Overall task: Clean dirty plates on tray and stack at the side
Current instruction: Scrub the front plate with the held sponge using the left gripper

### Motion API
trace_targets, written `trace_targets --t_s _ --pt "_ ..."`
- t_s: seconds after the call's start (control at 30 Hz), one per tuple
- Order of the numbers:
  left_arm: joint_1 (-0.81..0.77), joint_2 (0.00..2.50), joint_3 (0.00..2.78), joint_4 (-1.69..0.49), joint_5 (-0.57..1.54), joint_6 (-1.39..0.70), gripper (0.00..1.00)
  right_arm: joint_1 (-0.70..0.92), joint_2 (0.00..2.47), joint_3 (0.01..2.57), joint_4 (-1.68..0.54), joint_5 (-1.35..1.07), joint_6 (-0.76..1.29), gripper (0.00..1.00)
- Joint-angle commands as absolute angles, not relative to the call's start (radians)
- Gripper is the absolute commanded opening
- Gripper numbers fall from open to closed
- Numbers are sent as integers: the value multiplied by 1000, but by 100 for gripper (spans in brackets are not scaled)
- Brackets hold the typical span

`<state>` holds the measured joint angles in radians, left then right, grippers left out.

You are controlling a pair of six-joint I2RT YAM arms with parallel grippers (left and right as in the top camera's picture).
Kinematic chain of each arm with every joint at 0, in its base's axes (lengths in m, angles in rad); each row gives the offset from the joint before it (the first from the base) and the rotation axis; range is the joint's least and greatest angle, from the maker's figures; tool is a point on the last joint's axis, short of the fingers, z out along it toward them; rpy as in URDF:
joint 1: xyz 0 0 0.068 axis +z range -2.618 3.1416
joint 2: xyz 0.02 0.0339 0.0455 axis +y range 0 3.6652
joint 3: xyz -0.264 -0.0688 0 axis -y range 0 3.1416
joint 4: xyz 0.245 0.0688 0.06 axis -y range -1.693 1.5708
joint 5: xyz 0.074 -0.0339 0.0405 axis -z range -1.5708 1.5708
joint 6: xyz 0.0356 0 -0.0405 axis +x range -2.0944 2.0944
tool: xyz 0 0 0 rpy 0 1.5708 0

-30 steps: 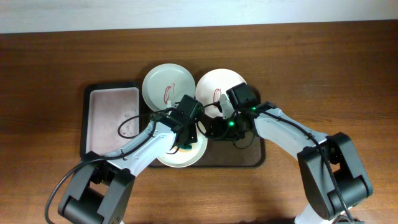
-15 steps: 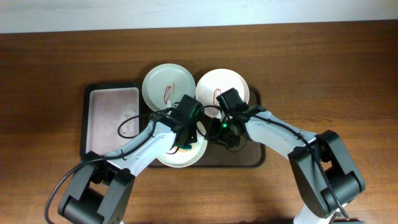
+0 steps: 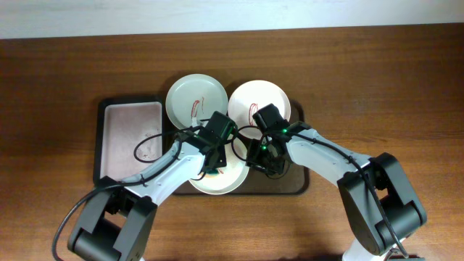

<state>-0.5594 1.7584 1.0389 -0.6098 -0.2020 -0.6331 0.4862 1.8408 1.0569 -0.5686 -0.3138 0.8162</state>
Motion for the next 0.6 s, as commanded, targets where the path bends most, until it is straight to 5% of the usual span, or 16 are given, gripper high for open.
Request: trace_targets --t_s 0.0,0.17,0.57 --pt "-529 1734 1049 -602 -206 -635 0 490 1859 1035 -587 -231 828 35" --pt "-530 1721 1084 -504 129 -478 0 490 1859 1035 -587 -231 823 35" --pt "-529 1789 994 -516 -19 -603 0 490 1859 1035 -588 -231 823 35"
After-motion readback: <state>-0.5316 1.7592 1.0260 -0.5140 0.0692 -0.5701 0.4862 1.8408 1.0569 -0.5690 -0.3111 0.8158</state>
